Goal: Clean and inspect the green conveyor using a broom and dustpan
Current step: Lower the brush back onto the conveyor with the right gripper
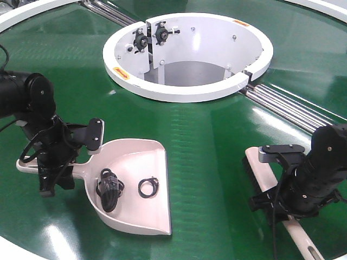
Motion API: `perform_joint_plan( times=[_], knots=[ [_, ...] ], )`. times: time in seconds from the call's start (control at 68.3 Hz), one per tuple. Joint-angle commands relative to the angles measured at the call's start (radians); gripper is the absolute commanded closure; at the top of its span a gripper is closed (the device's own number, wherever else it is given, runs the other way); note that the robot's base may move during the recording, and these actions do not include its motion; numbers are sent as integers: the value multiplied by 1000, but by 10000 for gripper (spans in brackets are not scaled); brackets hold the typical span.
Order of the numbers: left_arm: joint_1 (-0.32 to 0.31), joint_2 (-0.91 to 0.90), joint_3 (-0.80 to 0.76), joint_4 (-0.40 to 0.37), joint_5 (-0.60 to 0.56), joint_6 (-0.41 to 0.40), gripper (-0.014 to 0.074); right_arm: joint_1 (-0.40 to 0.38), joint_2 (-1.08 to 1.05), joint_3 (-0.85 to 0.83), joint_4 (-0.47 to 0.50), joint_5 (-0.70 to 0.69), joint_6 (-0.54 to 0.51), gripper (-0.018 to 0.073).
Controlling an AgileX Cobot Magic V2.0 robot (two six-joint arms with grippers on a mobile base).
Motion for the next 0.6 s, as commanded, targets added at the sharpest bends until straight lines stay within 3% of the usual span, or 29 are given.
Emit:
perform_joint_plan(
  times=[0.0, 0.132, 0.366, 0.586],
  knots=[
    [-5, -47, -27, -37, 20, -12, 361, -5, -30, -23, -17, 2, -9, 165],
    [-5, -47, -27, -37, 20, -45, 232, -5, -30, -24, -17, 0, -9, 103],
    [-5, -50, -27, -40, -1, -158, 17, -5, -41, -26, -30, 0, -9, 86],
    [-5, -109, -27, -56, 3, -303, -36, -5, -167, -26, -51, -2, 8, 86]
  ],
)
